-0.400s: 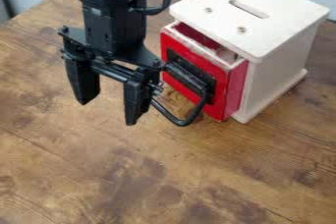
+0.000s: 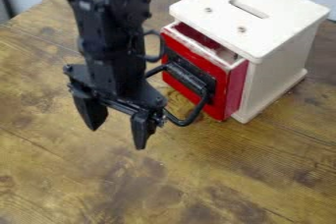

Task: Close the drawer

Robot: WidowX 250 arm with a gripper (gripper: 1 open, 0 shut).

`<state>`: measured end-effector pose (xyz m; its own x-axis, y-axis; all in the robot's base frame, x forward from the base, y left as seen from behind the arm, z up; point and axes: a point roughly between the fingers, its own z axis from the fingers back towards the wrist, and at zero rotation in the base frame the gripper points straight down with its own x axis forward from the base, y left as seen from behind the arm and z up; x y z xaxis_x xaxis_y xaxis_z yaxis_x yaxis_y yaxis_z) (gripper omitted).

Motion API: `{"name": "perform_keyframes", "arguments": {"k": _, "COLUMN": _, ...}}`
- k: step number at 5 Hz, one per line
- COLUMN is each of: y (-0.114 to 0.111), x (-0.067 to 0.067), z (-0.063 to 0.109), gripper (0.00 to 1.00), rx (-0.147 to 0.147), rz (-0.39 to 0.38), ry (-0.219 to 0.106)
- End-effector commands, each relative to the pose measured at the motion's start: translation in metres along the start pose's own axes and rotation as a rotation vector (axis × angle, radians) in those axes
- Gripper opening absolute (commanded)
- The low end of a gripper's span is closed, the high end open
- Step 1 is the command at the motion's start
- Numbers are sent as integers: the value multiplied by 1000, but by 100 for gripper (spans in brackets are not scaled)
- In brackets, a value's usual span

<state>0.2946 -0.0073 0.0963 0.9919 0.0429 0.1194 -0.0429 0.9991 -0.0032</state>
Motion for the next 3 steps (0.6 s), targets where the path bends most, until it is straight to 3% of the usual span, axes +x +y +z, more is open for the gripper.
{"name": "perform_keyframes", "arguments": {"k": 1, "y": 2, "x": 14, "z": 11, "gripper": 100, "rx": 9, "rz": 20, "ry": -56}}
{"name": "perform_keyframes", "arguments": {"k": 2, "y": 0, "x": 18, "z": 2, "gripper": 100, "rx": 12, "rz": 33, "ry": -39}}
{"name": "perform_keyframes", "arguments": {"k": 3, "y": 1, "x": 28, "z": 0, "gripper": 100, "rx": 3, "rz": -16, "ry": -40}}
